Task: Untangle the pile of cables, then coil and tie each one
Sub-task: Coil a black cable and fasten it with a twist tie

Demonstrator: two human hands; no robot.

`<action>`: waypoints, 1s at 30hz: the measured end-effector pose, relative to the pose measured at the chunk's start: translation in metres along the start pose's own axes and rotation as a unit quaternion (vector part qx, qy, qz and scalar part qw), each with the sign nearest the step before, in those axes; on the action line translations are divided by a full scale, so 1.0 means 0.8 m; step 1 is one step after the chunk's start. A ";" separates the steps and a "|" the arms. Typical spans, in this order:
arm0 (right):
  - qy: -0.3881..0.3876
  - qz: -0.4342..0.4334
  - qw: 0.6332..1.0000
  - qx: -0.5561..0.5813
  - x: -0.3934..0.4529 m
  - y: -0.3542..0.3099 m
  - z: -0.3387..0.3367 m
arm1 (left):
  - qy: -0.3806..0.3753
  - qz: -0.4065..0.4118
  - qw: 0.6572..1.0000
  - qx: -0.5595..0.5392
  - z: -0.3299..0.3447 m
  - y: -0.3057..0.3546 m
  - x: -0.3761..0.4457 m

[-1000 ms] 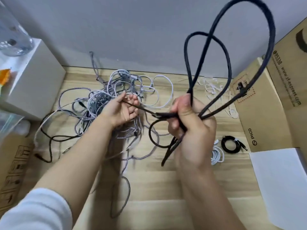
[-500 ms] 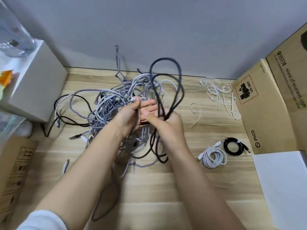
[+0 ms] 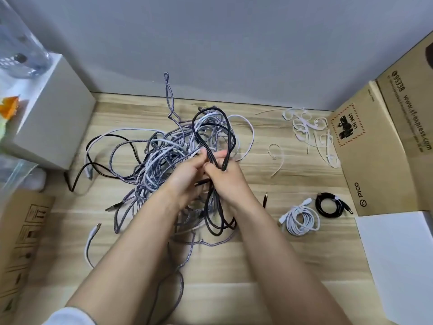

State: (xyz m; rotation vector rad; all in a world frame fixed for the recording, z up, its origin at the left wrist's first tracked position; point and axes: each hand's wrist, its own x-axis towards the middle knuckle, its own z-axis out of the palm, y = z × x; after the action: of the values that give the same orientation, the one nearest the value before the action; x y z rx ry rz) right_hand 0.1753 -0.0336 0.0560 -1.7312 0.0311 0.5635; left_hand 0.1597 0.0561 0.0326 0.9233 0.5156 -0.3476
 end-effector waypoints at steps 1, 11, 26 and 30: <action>0.005 0.006 1.000 -0.006 0.000 -0.002 0.000 | 0.014 0.004 1.000 0.012 -0.001 0.000 0.000; -0.074 -0.064 0.982 0.161 -0.077 -0.098 -0.046 | 0.215 0.045 0.973 -0.071 -0.086 0.058 0.011; 0.003 0.069 0.994 0.090 -0.106 -0.021 -0.084 | -0.101 0.111 0.923 0.353 0.026 0.023 -0.103; 0.028 0.073 0.995 0.067 -0.119 0.030 -0.091 | -0.013 0.112 0.922 0.370 0.036 -0.008 -0.124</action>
State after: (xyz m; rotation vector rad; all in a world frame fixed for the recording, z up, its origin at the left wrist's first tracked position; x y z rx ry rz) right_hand 0.1090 -0.1336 0.0796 -1.6213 0.2309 0.6064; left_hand 0.0825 0.0353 0.0987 1.6940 0.2387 -0.3488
